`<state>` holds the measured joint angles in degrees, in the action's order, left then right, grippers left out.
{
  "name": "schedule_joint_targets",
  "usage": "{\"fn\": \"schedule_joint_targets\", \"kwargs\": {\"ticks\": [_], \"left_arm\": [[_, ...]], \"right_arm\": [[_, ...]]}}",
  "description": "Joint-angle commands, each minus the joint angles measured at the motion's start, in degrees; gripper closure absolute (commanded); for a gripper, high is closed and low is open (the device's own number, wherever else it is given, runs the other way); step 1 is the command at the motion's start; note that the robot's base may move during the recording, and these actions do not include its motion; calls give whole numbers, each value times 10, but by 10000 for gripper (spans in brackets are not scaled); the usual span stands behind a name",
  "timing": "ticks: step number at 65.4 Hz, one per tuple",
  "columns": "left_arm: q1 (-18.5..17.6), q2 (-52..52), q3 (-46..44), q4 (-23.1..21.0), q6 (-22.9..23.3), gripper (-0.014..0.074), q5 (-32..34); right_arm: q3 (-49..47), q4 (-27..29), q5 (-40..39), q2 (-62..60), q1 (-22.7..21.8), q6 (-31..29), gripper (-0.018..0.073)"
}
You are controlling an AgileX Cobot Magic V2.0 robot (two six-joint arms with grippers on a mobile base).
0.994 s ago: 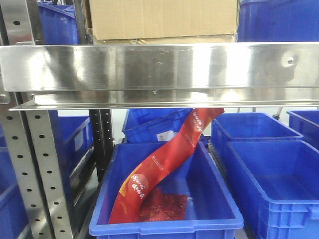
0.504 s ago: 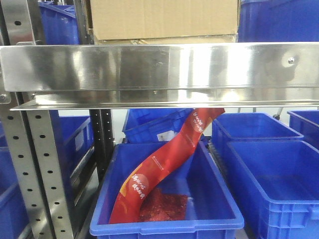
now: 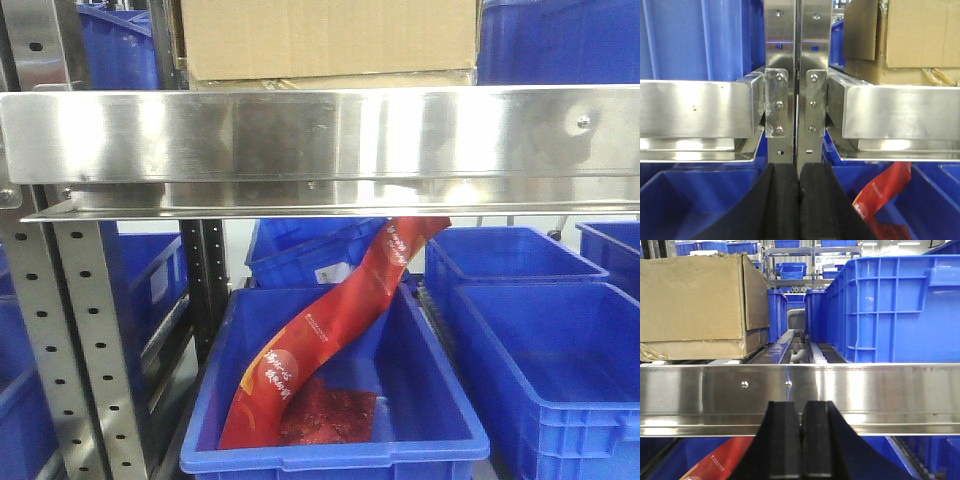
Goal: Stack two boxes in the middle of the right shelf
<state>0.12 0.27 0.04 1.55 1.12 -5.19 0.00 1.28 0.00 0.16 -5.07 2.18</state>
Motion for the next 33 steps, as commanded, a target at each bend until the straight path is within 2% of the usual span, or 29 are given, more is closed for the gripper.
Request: {"fn": "schedule_joint_targets", "kwargs": {"ticks": [1, 33], "left_arm": [[1, -3, 0, 1, 17, 707, 17], [1, -3, 0, 4, 25, 707, 17]], "right_arm": [[0, 2, -9, -2, -2, -1, 722], [0, 2, -9, -2, -2, -1, 722]]}}
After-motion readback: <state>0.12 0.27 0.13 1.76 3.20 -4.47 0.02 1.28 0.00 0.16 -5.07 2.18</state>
